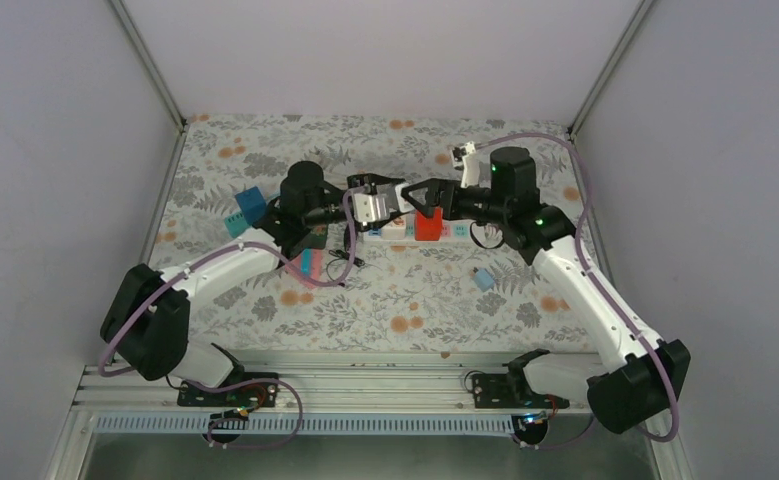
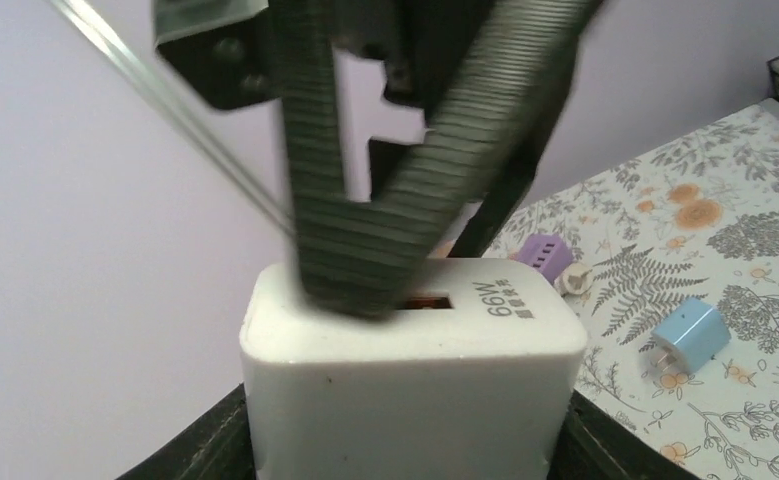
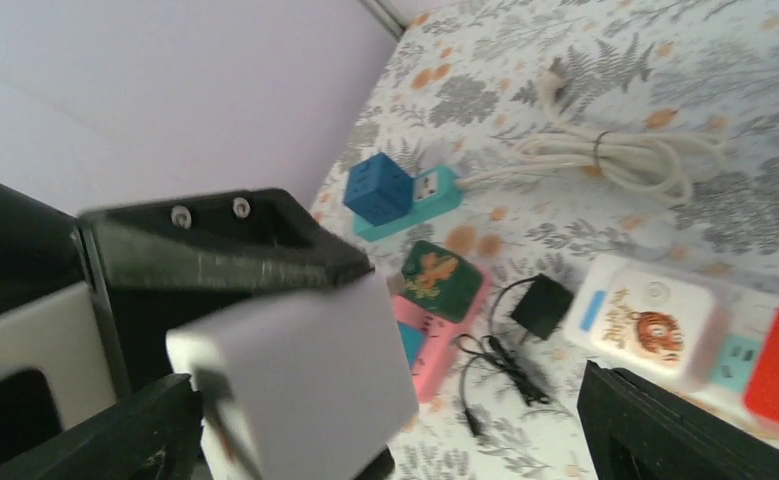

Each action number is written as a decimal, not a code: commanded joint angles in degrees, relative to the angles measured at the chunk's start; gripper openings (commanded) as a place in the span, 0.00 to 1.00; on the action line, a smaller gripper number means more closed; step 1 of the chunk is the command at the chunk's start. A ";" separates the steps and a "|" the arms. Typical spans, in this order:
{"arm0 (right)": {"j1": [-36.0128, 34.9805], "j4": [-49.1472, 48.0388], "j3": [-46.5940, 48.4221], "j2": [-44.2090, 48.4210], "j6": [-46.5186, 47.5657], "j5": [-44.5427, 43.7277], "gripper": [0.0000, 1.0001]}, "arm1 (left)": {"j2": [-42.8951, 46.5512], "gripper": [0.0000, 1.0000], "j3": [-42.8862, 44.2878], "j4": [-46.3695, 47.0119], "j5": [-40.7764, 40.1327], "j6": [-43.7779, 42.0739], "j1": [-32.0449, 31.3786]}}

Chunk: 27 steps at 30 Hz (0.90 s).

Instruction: Insert the plug

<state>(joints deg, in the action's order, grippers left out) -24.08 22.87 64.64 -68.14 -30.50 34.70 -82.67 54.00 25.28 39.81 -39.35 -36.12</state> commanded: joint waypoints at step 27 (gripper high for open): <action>-11.05 7.56 10.17 -11.59 6.55 -24.71 0.34 | -4.62 0.53 4.55 -6.78 -7.68 9.62 0.00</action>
<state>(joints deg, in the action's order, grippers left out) -34.24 31.40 72.27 -78.11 -23.33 14.20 -87.70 58.24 15.70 32.77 -31.81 -35.90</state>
